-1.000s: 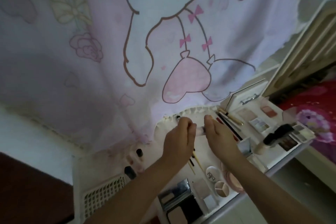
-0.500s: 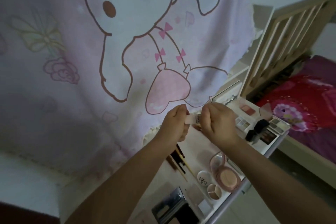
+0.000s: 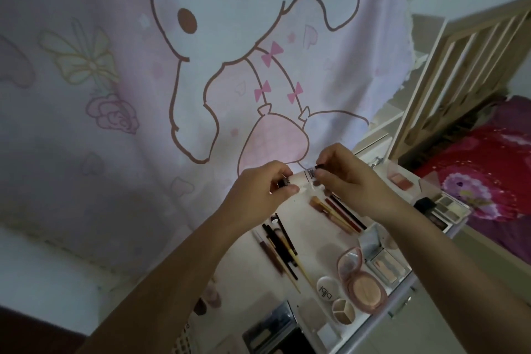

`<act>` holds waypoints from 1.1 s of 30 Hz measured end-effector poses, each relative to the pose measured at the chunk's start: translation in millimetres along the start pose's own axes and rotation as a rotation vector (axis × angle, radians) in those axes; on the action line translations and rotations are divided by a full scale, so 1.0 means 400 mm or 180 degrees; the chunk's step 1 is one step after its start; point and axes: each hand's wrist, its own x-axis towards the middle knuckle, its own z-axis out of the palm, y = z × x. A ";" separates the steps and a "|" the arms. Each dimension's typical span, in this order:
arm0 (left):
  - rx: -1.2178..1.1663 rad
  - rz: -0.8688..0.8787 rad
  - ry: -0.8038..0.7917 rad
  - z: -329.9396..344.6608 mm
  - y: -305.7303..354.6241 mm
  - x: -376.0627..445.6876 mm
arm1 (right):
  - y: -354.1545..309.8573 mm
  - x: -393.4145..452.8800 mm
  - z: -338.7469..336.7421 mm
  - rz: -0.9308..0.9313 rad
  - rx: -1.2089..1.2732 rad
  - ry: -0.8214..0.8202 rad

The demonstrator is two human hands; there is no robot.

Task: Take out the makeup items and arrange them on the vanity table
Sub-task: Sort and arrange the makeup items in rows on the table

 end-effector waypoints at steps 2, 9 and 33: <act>0.0228 0.0149 0.0183 -0.001 -0.001 0.003 | -0.004 -0.002 -0.010 -0.0110 -0.0050 -0.0099; 0.0690 0.0597 0.0552 0.021 -0.008 0.008 | 0.005 0.017 -0.012 0.0172 -0.0279 -0.0160; 0.1874 0.1388 0.1062 0.035 -0.032 -0.015 | 0.043 -0.002 0.010 0.0042 -0.0269 -0.0162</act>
